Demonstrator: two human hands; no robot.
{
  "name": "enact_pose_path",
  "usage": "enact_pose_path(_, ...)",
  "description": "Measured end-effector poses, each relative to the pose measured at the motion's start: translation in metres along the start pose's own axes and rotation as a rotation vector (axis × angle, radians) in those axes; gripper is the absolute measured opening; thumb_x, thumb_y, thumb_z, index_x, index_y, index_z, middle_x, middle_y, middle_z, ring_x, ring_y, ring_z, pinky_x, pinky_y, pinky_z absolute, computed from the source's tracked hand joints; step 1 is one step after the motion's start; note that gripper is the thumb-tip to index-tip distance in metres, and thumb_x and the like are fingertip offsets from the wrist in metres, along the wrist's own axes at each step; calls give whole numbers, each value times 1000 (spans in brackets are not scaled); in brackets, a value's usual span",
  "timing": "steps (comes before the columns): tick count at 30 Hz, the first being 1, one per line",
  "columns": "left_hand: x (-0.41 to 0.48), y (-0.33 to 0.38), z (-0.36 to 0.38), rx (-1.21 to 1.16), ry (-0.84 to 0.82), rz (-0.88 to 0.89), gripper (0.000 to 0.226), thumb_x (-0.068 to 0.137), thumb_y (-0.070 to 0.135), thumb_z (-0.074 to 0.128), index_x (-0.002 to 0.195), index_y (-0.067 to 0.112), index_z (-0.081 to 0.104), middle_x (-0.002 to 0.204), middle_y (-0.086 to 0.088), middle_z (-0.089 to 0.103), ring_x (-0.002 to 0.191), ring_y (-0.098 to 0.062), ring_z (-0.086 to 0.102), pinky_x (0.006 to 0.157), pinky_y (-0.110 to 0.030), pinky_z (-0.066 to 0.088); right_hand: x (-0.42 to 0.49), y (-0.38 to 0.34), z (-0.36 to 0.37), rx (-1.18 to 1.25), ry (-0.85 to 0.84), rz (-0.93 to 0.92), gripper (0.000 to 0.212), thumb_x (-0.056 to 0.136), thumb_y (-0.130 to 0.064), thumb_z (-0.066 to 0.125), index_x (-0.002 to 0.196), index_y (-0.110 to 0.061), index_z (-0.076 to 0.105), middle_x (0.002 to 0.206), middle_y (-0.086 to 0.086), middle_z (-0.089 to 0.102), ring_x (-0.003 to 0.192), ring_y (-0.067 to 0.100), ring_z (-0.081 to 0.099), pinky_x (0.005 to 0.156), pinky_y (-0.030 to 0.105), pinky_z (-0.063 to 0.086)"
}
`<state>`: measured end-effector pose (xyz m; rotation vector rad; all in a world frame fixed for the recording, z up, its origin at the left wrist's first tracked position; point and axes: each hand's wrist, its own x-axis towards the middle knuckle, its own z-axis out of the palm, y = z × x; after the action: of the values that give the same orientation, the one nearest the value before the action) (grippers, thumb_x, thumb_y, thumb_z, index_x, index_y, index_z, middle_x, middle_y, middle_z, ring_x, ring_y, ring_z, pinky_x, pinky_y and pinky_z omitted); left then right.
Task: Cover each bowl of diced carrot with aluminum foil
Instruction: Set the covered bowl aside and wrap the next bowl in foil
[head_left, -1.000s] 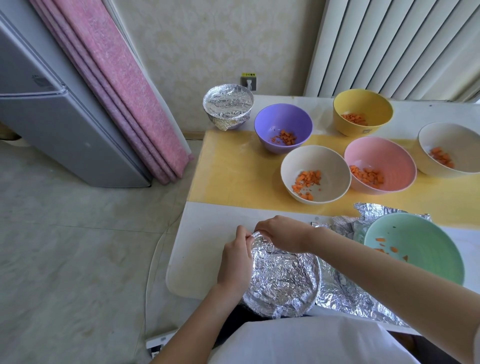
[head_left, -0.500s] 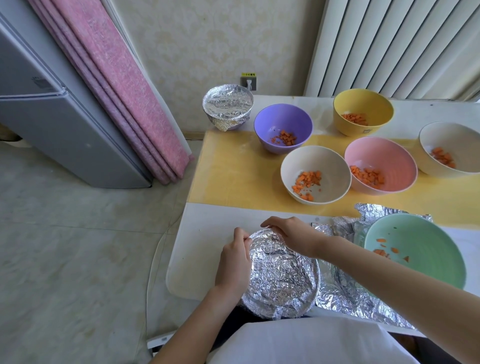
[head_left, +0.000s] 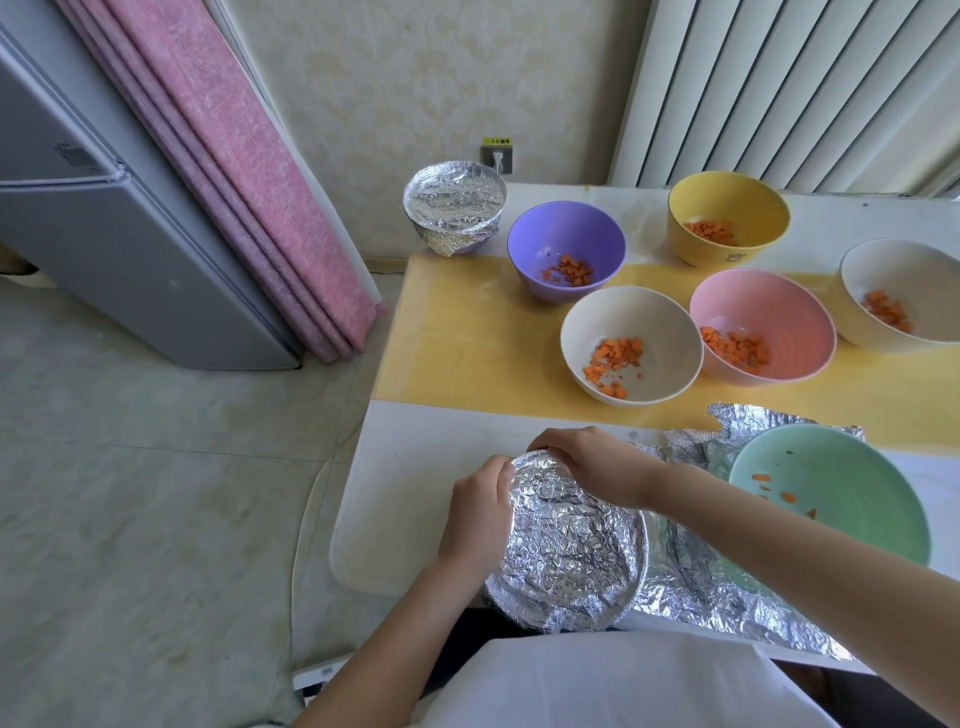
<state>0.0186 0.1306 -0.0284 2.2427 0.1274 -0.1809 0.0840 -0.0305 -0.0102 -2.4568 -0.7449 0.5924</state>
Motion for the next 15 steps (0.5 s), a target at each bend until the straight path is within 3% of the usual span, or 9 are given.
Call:
enact_pose_path(4, -1, 3, 2, 27, 19, 9, 23, 100, 16, 37, 83, 10, 51, 55, 4, 37, 50, -12, 31, 54, -32, 20, 4, -5, 5, -26, 2, -14, 41, 91, 3, 41, 121, -18, 57, 73, -14, 53, 66, 10, 45, 60, 25, 30)
enact_pose_path(5, -3, 3, 2, 18, 24, 5, 20, 100, 17, 38, 87, 11, 52, 59, 4, 42, 53, -12, 36, 54, -30, 22, 4, -5, 6, -61, -5, -13, 45, 87, 6, 41, 121, -20, 57, 70, -11, 52, 64, 12, 43, 58, 28, 33)
enact_pose_path(8, -5, 0, 3, -32, 35, -18, 9, 99, 16, 41, 91, 14, 44, 70, 3, 49, 60, -12, 43, 54, -27, 24, 5, -7, 7, -129, -29, -3, 51, 80, 8, 41, 121, -19, 54, 84, 6, 61, 69, 20, 44, 64, 36, 40)
enact_pose_path(12, -5, 2, 2, -73, 57, -37, 15, 97, 14, 45, 83, 12, 45, 59, 5, 42, 53, -9, 37, 48, -20, 26, 5, -9, 4, -116, -37, -37, 39, 87, 3, 41, 118, -16, 56, 81, 6, 61, 68, 21, 46, 64, 36, 42)
enact_pose_path(15, -6, 4, 4, -86, 109, -7, 18, 96, 10, 46, 78, 14, 46, 75, 6, 45, 68, -8, 44, 60, -13, 31, 7, -8, -3, -76, -54, -12, 26, 96, -10, 38, 111, -12, 59, 84, 9, 65, 69, 21, 48, 65, 33, 39)
